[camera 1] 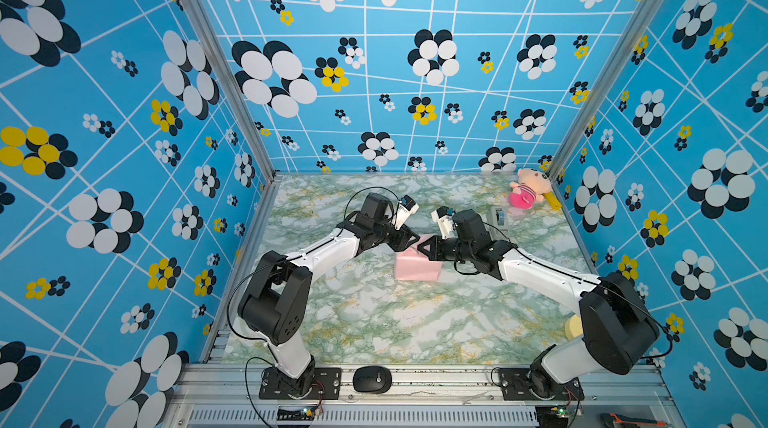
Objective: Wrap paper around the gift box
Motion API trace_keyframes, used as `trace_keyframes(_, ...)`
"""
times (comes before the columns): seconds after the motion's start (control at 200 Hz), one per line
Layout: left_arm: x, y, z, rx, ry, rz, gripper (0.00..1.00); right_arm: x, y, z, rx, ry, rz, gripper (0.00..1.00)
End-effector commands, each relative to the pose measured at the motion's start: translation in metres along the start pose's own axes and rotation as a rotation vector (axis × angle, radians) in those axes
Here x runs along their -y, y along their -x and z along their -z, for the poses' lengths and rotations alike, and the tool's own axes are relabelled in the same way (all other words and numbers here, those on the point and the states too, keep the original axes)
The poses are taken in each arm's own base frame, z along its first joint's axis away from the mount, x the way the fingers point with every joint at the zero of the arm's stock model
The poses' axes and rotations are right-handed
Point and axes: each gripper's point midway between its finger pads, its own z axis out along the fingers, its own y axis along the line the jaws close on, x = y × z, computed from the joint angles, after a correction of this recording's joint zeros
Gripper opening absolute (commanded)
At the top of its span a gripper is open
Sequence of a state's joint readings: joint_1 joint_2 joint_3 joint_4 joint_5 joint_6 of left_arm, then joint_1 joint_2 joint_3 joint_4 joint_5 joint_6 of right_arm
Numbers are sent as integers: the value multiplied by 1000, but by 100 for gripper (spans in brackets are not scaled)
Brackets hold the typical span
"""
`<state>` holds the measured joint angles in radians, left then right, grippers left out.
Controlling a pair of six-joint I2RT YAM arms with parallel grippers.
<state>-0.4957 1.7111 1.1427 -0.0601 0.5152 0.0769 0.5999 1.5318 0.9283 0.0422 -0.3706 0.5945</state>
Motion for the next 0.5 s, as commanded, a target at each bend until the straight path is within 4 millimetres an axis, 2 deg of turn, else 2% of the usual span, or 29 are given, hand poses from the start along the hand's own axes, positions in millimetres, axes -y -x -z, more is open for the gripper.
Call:
trace_keyframes(0.0,3,4,14,9,-74,110,68,44,-39,-1,-104,-137,-53,7)
trace_keyframes(0.13,10,6,16,-28,-150,137,75,46,-38,-3,-102,-130,-52,7)
trace_keyframes(0.235,7,-9,12,-88,-137,149,74,44,-35,-5,-101,-116,-50,7)
trace_keyframes(0.365,2,-29,8,-139,-116,171,67,47,-30,-2,-96,-111,-44,7)
trace_keyframes(0.495,-13,-52,3,-185,-8,205,61,48,-24,4,-104,-107,-29,7)
